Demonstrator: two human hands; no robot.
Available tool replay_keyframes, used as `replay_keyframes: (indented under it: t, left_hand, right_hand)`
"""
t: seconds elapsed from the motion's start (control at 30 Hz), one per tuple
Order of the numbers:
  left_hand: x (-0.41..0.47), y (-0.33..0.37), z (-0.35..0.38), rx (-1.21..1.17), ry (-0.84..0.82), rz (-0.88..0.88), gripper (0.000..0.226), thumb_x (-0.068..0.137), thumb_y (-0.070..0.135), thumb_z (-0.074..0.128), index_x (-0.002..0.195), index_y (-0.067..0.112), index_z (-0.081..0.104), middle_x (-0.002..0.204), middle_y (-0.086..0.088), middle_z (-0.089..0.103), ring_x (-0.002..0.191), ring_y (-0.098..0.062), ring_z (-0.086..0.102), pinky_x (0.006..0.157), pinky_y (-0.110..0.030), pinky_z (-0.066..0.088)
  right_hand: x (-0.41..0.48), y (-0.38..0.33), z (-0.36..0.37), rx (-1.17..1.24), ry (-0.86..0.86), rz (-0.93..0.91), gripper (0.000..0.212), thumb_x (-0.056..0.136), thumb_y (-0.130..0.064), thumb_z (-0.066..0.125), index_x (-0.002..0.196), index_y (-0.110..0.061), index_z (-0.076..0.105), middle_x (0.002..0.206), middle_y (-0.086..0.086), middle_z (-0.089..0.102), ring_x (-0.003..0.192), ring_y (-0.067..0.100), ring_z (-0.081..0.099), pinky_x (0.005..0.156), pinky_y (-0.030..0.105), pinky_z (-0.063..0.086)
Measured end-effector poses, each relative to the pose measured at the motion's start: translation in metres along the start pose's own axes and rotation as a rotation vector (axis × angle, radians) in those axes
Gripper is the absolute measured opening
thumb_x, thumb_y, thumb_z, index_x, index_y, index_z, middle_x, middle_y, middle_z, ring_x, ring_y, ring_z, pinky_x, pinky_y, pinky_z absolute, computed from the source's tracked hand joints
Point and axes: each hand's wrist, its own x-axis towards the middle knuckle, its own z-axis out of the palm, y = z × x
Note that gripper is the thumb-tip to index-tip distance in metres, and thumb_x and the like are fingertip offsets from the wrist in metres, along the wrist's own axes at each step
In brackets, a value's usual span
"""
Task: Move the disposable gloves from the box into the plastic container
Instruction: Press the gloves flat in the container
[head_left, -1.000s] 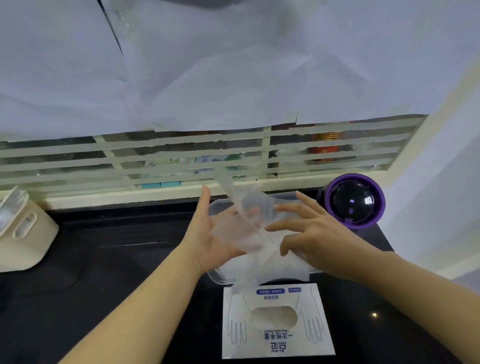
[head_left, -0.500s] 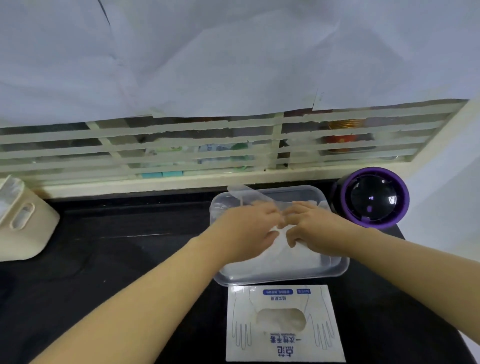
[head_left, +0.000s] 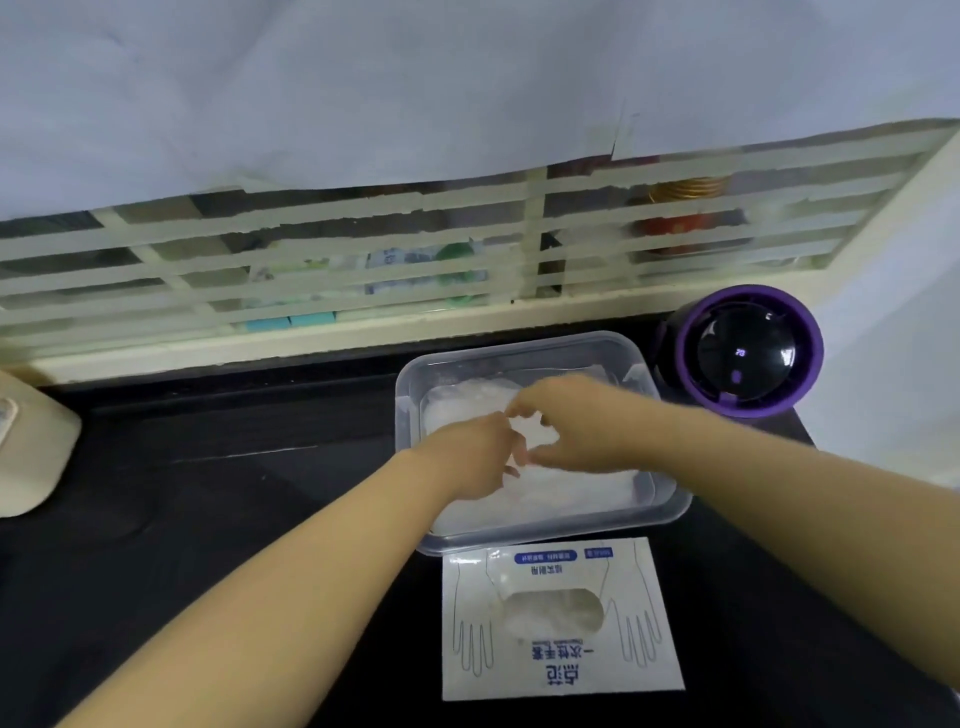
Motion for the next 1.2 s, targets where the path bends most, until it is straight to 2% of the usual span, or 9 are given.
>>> replay_keyframes:
  t: [0.13, 0.33, 0.5, 0.63, 0.7, 0.9, 1.0, 1.07, 1.2]
  left_hand:
    - [0.011, -0.011, 0.005, -0.024, 0.013, -0.053, 0.035, 0.097, 0.018, 0.056, 0.132, 0.022, 0.054, 0.145, -0.001, 0.035, 0.119, -0.024, 0.05, 0.099, -0.033, 0.042]
    - [0.028, -0.012, 0.015, -0.007, -0.051, -0.14, 0.053, 0.096, 0.019, 0.058, 0.145, 0.016, 0.038, 0.147, -0.007, 0.035, 0.122, -0.028, 0.048, 0.099, -0.03, 0.041]
    - [-0.004, 0.001, -0.002, -0.01, 0.064, -0.078, 0.048, 0.1, 0.017, 0.05, 0.147, 0.021, 0.038, 0.15, -0.003, 0.034, 0.129, -0.023, 0.046, 0.105, -0.03, 0.037]
    - [-0.054, 0.009, -0.001, -0.024, 0.383, 0.089, 0.037, 0.101, 0.021, 0.046, 0.137, 0.029, 0.049, 0.143, 0.011, 0.044, 0.121, -0.01, 0.051, 0.1, -0.026, 0.041]
    - [-0.078, 0.008, 0.007, 0.008, 0.463, 0.206, 0.033, 0.101, 0.021, 0.047, 0.131, 0.028, 0.055, 0.131, 0.013, 0.053, 0.109, -0.008, 0.058, 0.09, -0.027, 0.049]
    - [-0.111, 0.011, 0.043, 0.224, 0.607, 0.548, 0.026, 0.084, 0.015, 0.047, 0.103, 0.02, 0.064, 0.092, 0.003, 0.068, 0.069, -0.015, 0.063, 0.049, -0.023, 0.047]
    - [-0.113, 0.012, 0.072, 0.281, 0.543, 0.654, 0.028, 0.082, 0.012, 0.046, 0.098, 0.016, 0.068, 0.091, 0.002, 0.068, 0.072, -0.018, 0.063, 0.056, -0.029, 0.053]
    - [-0.116, 0.015, 0.085, 0.279, 0.405, 0.547, 0.035, 0.089, 0.018, 0.047, 0.12, 0.018, 0.063, 0.116, 0.002, 0.066, 0.098, -0.02, 0.063, 0.077, -0.033, 0.055]
    - [-0.113, 0.007, 0.101, 0.295, 0.171, 0.257, 0.075, 0.096, 0.044, 0.052, 0.156, 0.02, 0.013, 0.163, 0.002, 0.01, 0.148, -0.016, 0.014, 0.117, -0.027, 0.015]
  right_hand:
    - [0.026, 0.012, 0.056, -0.066, -0.165, 0.167, 0.092, 0.08, -0.049, 0.07, 0.15, -0.021, 0.017, 0.15, 0.008, 0.027, 0.134, 0.029, 0.03, 0.105, 0.042, 0.036]
    - [0.036, 0.025, 0.078, -0.17, -0.161, 0.279, 0.109, 0.078, -0.06, 0.066, 0.152, -0.022, -0.003, 0.153, 0.006, 0.01, 0.136, 0.033, 0.019, 0.104, 0.05, 0.039]
    - [0.002, 0.01, 0.045, -0.098, 0.028, 0.18, 0.076, 0.088, -0.049, 0.06, 0.149, -0.021, 0.024, 0.149, 0.007, 0.032, 0.135, 0.026, 0.03, 0.105, 0.041, 0.035]
    - [-0.059, -0.006, 0.029, 0.003, 0.417, -0.226, 0.021, 0.092, -0.028, 0.061, 0.11, -0.02, 0.065, 0.101, -0.006, 0.063, 0.09, 0.008, 0.054, 0.079, 0.026, 0.047]
    - [-0.085, -0.015, 0.038, -0.052, 0.297, -0.371, 0.015, 0.093, -0.028, 0.058, 0.102, -0.02, 0.067, 0.092, -0.007, 0.064, 0.081, 0.009, 0.056, 0.072, 0.03, 0.051]
    - [-0.074, -0.012, 0.115, -0.41, -0.098, -0.379, 0.037, 0.1, -0.023, 0.043, 0.136, -0.023, 0.048, 0.118, 0.005, 0.056, 0.102, 0.029, 0.056, 0.083, 0.042, 0.047]
    - [-0.057, -0.003, 0.136, -0.557, -0.067, -0.486, 0.058, 0.093, -0.06, 0.028, 0.122, -0.019, 0.057, 0.113, 0.006, 0.061, 0.102, 0.029, 0.057, 0.086, 0.04, 0.045]
    - [-0.049, -0.007, 0.141, -0.593, -0.004, -0.496, 0.06, 0.092, -0.06, 0.024, 0.122, -0.018, 0.055, 0.115, 0.002, 0.061, 0.097, 0.027, 0.059, 0.08, 0.038, 0.046]
    - [-0.046, -0.011, 0.142, -0.468, 0.092, -0.391, 0.044, 0.088, -0.04, 0.029, 0.099, -0.021, 0.068, 0.083, -0.002, 0.06, 0.068, 0.021, 0.057, 0.056, 0.026, 0.035]
